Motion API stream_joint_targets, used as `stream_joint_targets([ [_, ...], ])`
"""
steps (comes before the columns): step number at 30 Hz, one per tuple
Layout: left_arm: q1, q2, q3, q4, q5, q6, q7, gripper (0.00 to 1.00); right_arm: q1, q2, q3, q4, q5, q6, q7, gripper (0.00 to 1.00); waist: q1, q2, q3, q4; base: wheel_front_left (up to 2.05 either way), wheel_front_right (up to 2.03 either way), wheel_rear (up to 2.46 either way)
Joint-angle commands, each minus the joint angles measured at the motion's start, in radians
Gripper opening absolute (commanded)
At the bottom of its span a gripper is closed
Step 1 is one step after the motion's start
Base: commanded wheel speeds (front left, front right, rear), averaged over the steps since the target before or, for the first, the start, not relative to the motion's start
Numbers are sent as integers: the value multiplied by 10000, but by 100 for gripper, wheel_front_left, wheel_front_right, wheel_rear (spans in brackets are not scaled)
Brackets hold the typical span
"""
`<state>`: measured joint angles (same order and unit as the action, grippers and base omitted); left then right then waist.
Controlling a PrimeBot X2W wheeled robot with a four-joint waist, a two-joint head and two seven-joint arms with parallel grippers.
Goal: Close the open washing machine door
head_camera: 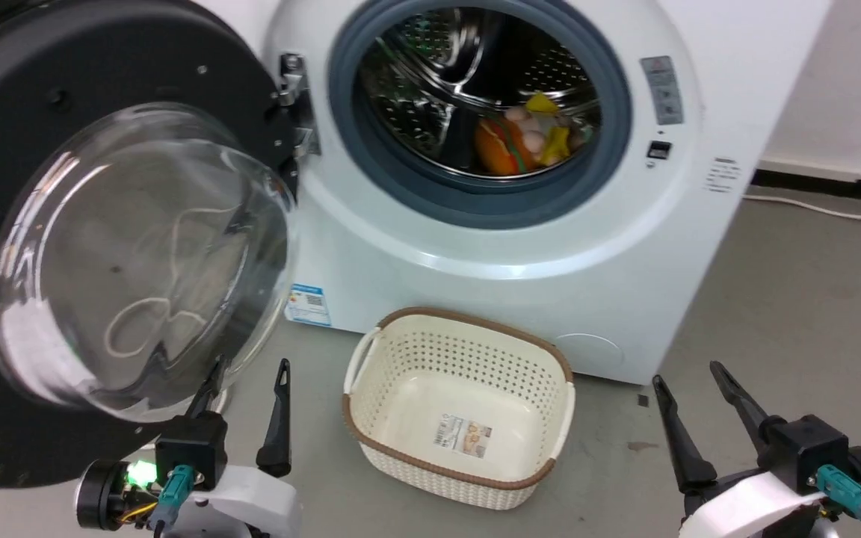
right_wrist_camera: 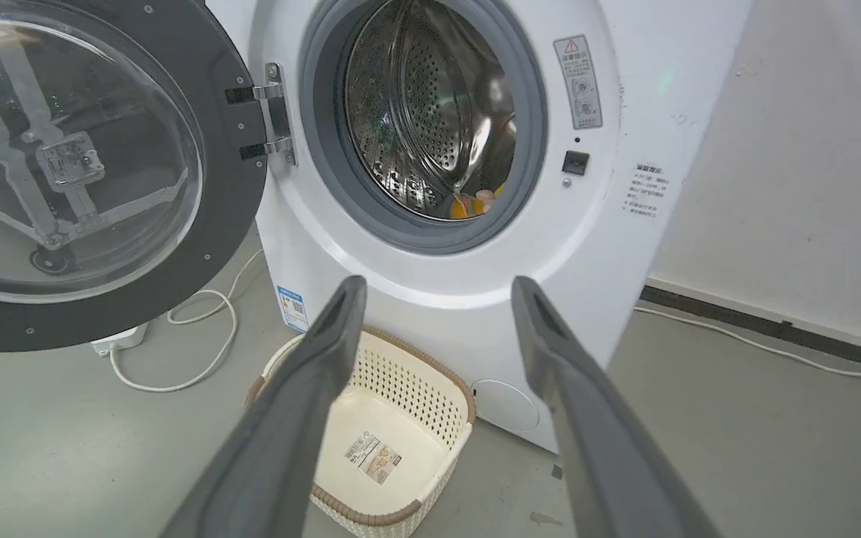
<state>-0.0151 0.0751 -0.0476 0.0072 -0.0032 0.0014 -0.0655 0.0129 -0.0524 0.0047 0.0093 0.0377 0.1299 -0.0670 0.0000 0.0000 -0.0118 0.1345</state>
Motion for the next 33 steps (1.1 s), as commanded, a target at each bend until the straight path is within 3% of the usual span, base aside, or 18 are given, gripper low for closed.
stream_joint_targets([
  [1, 108, 52, -13, -39, -40, 85, -130, 100, 44, 6, 59, 36, 97, 2, -114, 100, 0, 0, 20, 158, 0, 0, 0],
  [33, 711, 159, 151, -669, -125, 564, -798, 100, -559, -97, 1416, 751, 367, 4, -783, 100, 0, 0, 179, 1598, 0, 0, 0],
])
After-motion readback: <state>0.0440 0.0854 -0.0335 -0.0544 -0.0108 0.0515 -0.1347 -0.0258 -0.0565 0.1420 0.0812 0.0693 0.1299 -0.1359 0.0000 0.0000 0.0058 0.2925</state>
